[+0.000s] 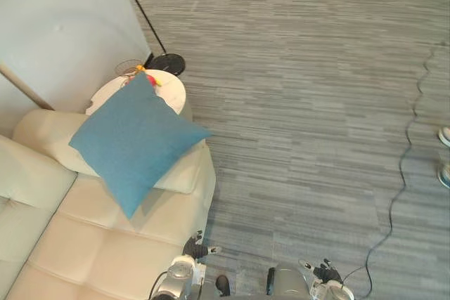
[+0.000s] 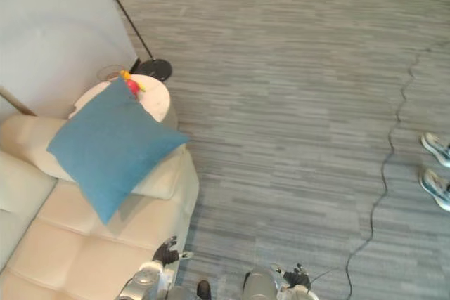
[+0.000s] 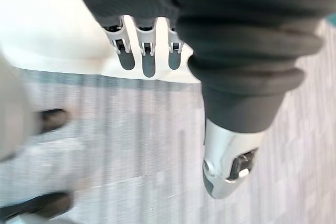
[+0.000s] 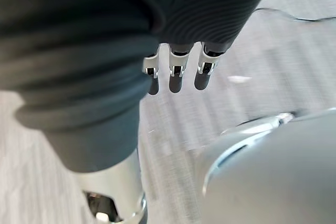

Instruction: Pick up cushions and gather them together orderly.

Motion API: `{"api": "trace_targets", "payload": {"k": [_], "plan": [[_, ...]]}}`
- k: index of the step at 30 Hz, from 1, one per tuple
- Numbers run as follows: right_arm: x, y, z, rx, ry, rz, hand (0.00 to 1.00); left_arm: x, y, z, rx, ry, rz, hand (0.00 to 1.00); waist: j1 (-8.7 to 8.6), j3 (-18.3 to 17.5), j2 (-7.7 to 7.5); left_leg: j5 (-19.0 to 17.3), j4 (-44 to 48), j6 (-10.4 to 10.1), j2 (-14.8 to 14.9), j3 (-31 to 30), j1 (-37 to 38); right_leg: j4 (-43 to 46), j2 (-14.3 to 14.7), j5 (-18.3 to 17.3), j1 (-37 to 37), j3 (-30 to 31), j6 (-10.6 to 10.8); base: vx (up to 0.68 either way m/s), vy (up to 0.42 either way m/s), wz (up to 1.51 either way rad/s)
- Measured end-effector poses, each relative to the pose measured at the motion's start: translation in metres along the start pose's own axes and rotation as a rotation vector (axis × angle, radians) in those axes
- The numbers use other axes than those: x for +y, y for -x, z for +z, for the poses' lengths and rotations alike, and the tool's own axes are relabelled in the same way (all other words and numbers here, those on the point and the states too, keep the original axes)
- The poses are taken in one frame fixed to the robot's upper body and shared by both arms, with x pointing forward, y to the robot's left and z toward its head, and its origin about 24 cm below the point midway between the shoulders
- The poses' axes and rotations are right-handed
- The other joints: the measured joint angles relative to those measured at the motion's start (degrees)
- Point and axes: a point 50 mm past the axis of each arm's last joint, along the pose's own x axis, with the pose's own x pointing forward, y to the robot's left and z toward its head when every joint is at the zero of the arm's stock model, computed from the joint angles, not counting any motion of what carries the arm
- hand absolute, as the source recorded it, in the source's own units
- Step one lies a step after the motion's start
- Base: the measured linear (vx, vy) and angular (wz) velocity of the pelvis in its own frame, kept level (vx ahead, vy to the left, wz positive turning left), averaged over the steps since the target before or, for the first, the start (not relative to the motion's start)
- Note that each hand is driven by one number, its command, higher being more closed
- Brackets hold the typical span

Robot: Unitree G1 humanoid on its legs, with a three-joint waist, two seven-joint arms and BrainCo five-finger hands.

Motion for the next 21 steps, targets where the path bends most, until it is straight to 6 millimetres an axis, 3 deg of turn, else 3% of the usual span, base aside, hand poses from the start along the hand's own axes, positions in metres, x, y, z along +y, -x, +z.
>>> {"api": "trace_targets", "payload": {"k": [1, 2, 3, 4, 5, 7, 8, 9, 10, 11, 13, 14, 15, 16, 17, 19, 21], "plan": [[-0.001, 0.001, -0.004, 0.012, -0.002, -0.002, 0.00, 0.000, 0.000, -0.001, 0.006, 0.001, 0.002, 0.00, -0.33, 0.09, -1.35, -1.99, 0.39, -1.87, -0.28, -1.86, 0.76, -5.74, -0.35, 7.09, 0.29, 4.53, 1.36, 0.37, -0.326, 0.92], [-0.002, 0.002, -0.007, 0.020, -0.001, -0.006, 0.00, -0.001, 0.000, -0.003, 0.013, 0.006, 0.001, 0.00, -0.47, 0.05, -1.59, -2.82, 0.69, -2.58, -0.12, -2.72, 1.21, -5.49, -0.24, 11.30, 0.68, 4.70, 0.85, 0.37, -0.360, 0.72], [-0.005, 0.001, -0.007, 0.024, 0.003, -0.012, 0.00, -0.007, 0.002, -0.009, 0.036, 0.035, -0.004, 0.00, -0.12, -0.23, -0.17, -3.37, 1.68, -3.21, 1.63, -3.75, 1.20, -2.36, 1.12, 8.27, 0.62, 3.72, -1.05, 0.35, -0.348, 0.46], [-0.004, 0.001, -0.006, 0.022, 0.003, -0.010, 0.00, -0.010, 0.005, -0.016, 0.055, 0.058, -0.006, 0.00, 0.00, -0.27, -0.06, -3.14, 3.64, -3.61, 1.98, -3.97, 1.25, 2.11, 0.95, 4.66, 0.20, 2.05, -2.55, 0.33, -0.331, 0.44], [-0.003, 0.001, -0.006, 0.021, -0.003, -0.009, 0.00, -0.011, 0.006, -0.018, 0.062, 0.065, -0.007, 0.00, -0.18, -0.24, -0.10, -3.15, 5.11, -3.72, 2.12, -4.13, 1.10, 3.61, 0.66, 3.53, 0.50, 1.16, -3.39, 0.38, -0.378, 0.82], [-0.005, 0.003, -0.009, 0.022, 0.009, -0.008, 0.00, -0.010, 0.006, -0.018, 0.056, 0.080, -0.002, 0.00, -0.52, 0.09, -0.39, -2.73, 22.63, -6.65, 4.83, -2.21, -6.09, 5.18, -0.25, -0.20, 4.82, -5.16, -6.15, 0.31, -0.334, 1.14], [-0.005, 0.003, -0.009, 0.022, 0.013, -0.006, 0.00, -0.009, 0.006, -0.016, 0.047, 0.091, 0.007, 0.00, -0.39, 0.09, -0.37, -1.93, 26.99, -7.37, 6.07, -0.54, -8.20, 4.78, -0.24, -0.73, 6.00, -6.57, -6.72, 0.21, -0.261, 1.14], [-0.002, 0.004, -0.010, 0.023, 0.028, 0.007, 0.00, -0.006, 0.006, -0.013, 0.028, 0.105, 0.019, 0.00, -0.24, 0.17, -0.47, -1.55, 34.41, -6.27, 9.38, 4.40, -12.07, 3.27, -0.17, -1.47, 9.19, -10.06, -7.63, 0.20, -0.243, 0.92], [-0.002, 0.004, -0.011, 0.025, 0.030, 0.009, 0.00, -0.006, 0.006, -0.012, 0.024, 0.105, 0.018, 0.00, -0.05, 0.19, -0.62, -1.55, 35.81, -5.35, 10.61, 7.01, -13.03, 2.27, -0.23, -1.56, 10.84, -11.54, -7.80, 0.19, -0.187, 1.10], [-0.002, 0.004, -0.012, 0.022, 0.022, 0.011, 0.00, -0.008, 0.007, -0.013, 0.024, 0.103, 0.009, 0.00, 0.71, 0.14, -0.80, -1.89, 34.99, -4.39, 11.94, 12.14, -13.90, 0.39, -0.78, -1.55, 13.56, -13.74, -7.81, 0.14, -0.104, 0.80], [-0.004, 0.004, -0.010, 0.015, 0.022, 0.010, 0.00, -0.009, 0.008, -0.016, 0.032, 0.099, 0.006, 0.00, 0.80, 0.01, -0.69, -1.50, 27.96, -3.94, 11.11, 17.14, -14.39, -1.10, -2.05, -1.56, 15.41, -16.33, -7.79, 0.15, -0.052, 0.73], [-0.005, 0.004, -0.009, 0.014, 0.022, 0.009, 0.00, -0.009, 0.008, -0.017, 0.038, 0.095, 0.004, 0.00, 0.66, -0.17, -0.38, 0.60, 23.73, -2.60, 11.00, 19.43, -14.38, -1.61, -2.48, -1.62, 15.93, -17.94, -7.68, 0.18, 0.009, 0.92], [-0.007, 0.004, -0.012, 0.027, 0.023, 0.002, 0.00, -0.011, 0.008, -0.018, 0.040, 0.076, -0.007, 0.00, 0.44, -0.42, 0.17, 6.86, 16.01, -2.21, 11.00, 23.47, -14.21, -1.64, -2.91, -2.04, 16.56, -20.33, -6.92, 0.15, 0.040, 0.76], [-0.008, 0.004, -0.013, 0.028, 0.023, 0.000, 0.00, -0.011, 0.008, -0.017, 0.040, 0.070, -0.010, 0.00, 0.34, -0.45, 0.30, 7.49, 14.54, -2.25, 11.01, 24.22, -14.27, -1.56, -3.01, -2.13, 16.68, -20.94, -6.77, 0.16, 0.071, 1.18], [-0.013, 0.005, -0.016, 0.037, 0.009, -0.016, 0.00, -0.011, 0.007, -0.018, 0.044, 0.040, -0.019, 0.00, -0.15, -0.86, 0.65, 7.75, 9.75, -1.97, 9.23, 26.71, -13.07, -2.03, -3.56, -2.20, 17.54, -22.52, -5.75, 0.15, 0.113, 1.11], [-0.011, 0.005, -0.017, 0.046, 0.004, -0.014, 0.00, -0.007, 0.007, -0.017, 0.042, -0.005, -0.024, 0.00, 0.22, -0.83, -0.25, 8.06, 4.51, -1.23, 6.98, 27.28, -11.57, -3.68, -3.82, -2.44, 18.03, -22.79, -4.68, 0.12, 0.135, 0.83], [-0.006, 0.004, -0.015, 0.043, 0.003, -0.004, 0.00, 0.003, 0.009, -0.025, 0.068, -0.021, -0.006, 0.00, 0.28, -1.10, -1.51, 8.78, 1.42, -0.15, 3.45, 25.46, -10.06, -3.00, -6.00, -3.02, 19.10, -23.86, -3.09, 0.09, 0.111, 0.51]]}}
